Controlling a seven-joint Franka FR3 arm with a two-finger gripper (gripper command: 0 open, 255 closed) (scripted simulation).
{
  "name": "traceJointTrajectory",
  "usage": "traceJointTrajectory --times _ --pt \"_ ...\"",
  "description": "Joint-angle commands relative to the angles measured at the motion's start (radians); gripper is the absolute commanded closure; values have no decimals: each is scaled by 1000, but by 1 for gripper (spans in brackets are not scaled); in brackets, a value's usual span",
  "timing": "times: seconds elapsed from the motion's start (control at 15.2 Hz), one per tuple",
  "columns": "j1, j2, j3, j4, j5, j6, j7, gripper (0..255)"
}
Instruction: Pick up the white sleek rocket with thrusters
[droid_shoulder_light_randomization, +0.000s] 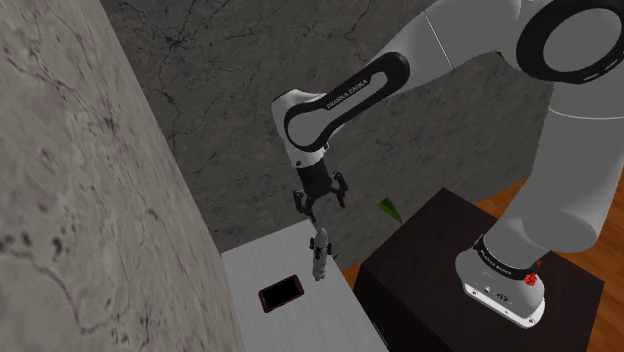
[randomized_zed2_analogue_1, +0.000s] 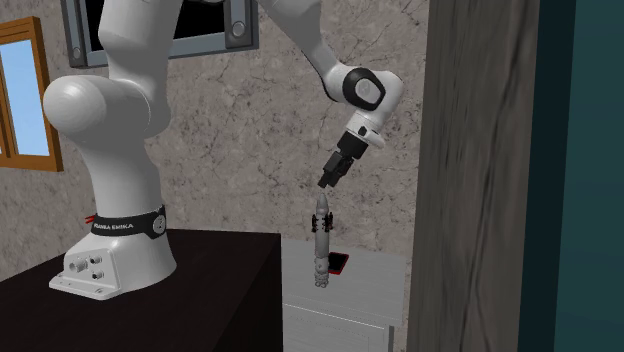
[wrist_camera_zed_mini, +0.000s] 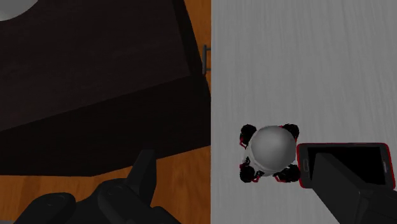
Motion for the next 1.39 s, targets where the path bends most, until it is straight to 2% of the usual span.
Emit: traceJointTrajectory --times 0.0,0.2,0.79,0.86,1.32 --pt "23 97 -2 66 -7 -9 46 0" --pt "54 218 -9 155 -11 -25 97 0" --pt "67 292 -23 157 -28 45 90 0" --pt "66 291 -23 155 -28 46 89 255" --pt "67 292 -23 154 -28 48 90 255"
